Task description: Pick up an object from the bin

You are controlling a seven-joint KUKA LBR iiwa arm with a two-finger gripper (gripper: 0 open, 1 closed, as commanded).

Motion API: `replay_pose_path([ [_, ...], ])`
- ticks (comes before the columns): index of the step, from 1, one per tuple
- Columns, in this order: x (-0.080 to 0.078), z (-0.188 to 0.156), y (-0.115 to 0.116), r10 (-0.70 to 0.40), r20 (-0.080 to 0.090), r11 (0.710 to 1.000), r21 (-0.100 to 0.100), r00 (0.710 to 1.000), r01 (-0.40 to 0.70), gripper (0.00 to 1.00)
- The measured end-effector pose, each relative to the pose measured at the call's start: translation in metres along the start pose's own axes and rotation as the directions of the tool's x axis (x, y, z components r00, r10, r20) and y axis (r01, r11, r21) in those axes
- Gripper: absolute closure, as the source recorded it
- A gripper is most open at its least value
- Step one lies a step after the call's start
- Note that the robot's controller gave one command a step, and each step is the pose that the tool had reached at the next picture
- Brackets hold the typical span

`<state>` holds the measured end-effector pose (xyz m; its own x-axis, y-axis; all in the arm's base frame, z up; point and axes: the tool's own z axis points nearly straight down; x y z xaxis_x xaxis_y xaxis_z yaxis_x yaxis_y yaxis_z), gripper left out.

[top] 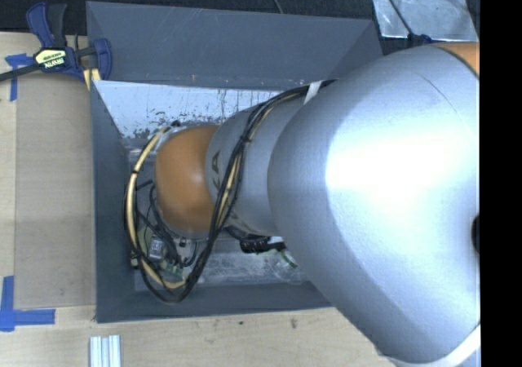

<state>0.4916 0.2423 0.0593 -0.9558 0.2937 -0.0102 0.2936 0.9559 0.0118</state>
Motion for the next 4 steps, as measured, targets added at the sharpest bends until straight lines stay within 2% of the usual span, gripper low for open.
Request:
replay_pose_path([
  [2, 0.002, -0.023, -0.004, 0.000, -0.014, 1.000, 0.016, 1.000, 0.000, 1.00],
  [4, 0.000, -0.062, -0.002, -0.001, -0.007, 1.000, 0.010, 1.000, 0.001, 1.00],
])
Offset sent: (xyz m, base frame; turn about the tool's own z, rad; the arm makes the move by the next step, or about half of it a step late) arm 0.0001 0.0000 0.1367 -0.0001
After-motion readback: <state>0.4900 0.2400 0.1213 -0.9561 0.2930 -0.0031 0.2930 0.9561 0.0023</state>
